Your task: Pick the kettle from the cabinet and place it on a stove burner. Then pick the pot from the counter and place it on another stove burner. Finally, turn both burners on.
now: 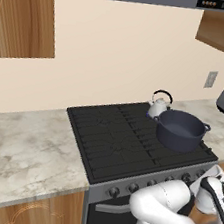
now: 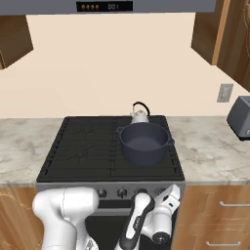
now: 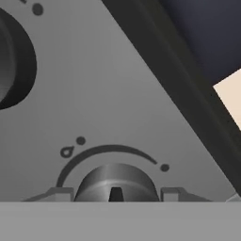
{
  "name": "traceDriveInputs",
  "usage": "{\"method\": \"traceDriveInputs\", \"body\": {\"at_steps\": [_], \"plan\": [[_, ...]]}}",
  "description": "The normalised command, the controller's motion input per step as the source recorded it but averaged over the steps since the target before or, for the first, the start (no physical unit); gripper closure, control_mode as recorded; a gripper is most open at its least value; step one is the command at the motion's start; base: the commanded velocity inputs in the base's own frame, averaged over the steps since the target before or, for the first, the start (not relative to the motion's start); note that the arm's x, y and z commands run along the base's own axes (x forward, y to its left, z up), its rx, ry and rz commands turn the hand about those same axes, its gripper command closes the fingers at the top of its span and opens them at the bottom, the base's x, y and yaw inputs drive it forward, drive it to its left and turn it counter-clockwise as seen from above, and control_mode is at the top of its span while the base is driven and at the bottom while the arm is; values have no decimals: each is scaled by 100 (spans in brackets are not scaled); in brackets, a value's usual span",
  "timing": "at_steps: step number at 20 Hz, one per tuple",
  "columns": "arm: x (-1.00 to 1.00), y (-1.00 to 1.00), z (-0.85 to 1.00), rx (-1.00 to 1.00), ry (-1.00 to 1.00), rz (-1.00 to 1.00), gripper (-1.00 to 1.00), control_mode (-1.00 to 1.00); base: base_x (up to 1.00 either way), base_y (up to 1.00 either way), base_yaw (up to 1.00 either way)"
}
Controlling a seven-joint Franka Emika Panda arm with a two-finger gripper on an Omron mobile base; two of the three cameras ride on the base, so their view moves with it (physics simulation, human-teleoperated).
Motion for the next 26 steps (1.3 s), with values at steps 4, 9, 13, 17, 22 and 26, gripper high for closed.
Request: {"method": "traceDriveInputs", "body": {"at_steps": [4,9,13,17,22,26], "plan": [[0,0,0,0,0,0,100,-100,0,0,0],[0,1,0,0,1,0,-100,-100,0,0,0],[-22,-1,0,0,-2,0,-100,-100,0,0,0],[-35,-7,1,0,-3,0,-100,-100,0,0,0],[-34,-10,4,0,-4,0,-100,-100,0,0,0],[-35,-9,5,-1,-4,0,-100,-100,0,0,0]]}}
